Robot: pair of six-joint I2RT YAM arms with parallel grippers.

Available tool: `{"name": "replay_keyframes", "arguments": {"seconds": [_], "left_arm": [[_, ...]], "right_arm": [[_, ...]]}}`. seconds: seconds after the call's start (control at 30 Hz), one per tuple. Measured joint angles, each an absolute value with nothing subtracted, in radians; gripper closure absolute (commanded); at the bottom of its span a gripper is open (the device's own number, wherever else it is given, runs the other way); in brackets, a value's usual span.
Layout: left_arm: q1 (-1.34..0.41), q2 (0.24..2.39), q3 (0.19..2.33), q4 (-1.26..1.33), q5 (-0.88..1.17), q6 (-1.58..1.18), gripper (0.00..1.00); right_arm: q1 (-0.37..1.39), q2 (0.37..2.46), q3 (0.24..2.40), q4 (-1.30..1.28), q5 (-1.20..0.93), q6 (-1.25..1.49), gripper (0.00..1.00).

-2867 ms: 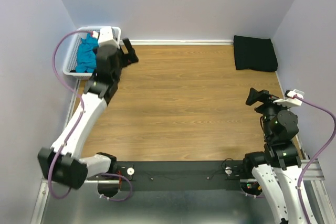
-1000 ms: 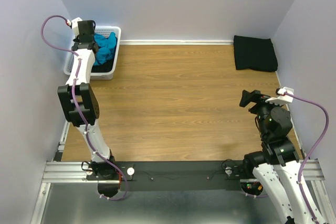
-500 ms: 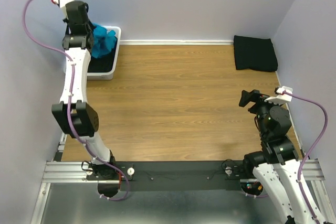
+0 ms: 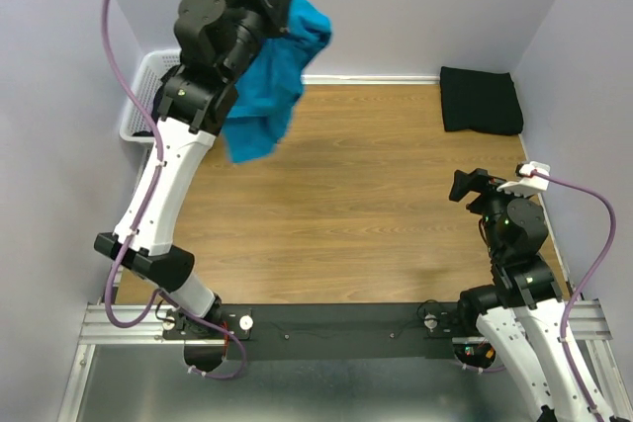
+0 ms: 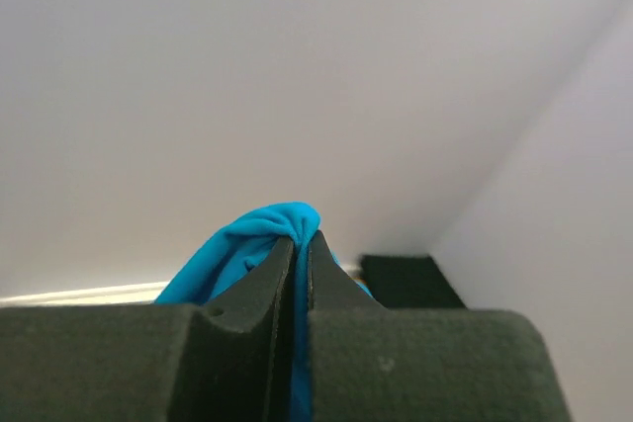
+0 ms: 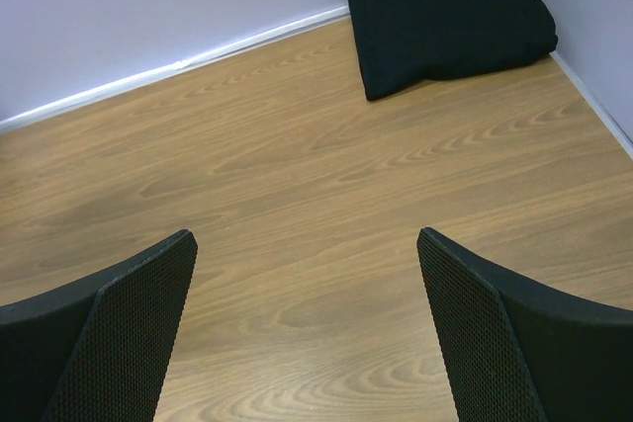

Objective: Fold and stack the t-shirts
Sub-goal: Move the tshirt to the center of the board

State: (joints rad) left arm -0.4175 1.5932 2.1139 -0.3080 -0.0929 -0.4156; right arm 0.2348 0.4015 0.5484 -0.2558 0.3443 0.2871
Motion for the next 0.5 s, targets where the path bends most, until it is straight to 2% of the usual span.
{"name": "replay_keyframes", "arguments": {"seconds": [0.17, 0.27, 0.33, 0.37, 0.4, 0.5], "left_arm": [[-0.512, 1.567, 2.028, -0.253, 0.068, -0.441, 1.00], [-0.519, 1.501, 1.857, -0.192, 0.107, -0.459, 0.94], [-0.517, 1.438, 1.685, -0.143, 0.108, -0.476, 0.78], [-0.516, 1.411, 1.598, -0.129, 0.103, -0.483, 0.63], [-0.513, 1.396, 1.537, -0.114, 0.097, -0.491, 0.52], [-0.502, 1.367, 1.311, -0.058, 0.058, -0.527, 0.27]], "right_arm": [[0.235, 0.402, 0.548, -0.256, 0.343, 0.287, 0.00], [0.235, 0.404, 0.548, -0.256, 0.342, 0.286, 0.00], [0.235, 0.405, 0.548, -0.256, 0.335, 0.286, 0.00], [0.235, 0.405, 0.548, -0.256, 0.327, 0.284, 0.00], [0.235, 0.407, 0.548, -0.255, 0.323, 0.283, 0.00], [0.235, 0.428, 0.548, -0.255, 0.292, 0.279, 0.00]]}}
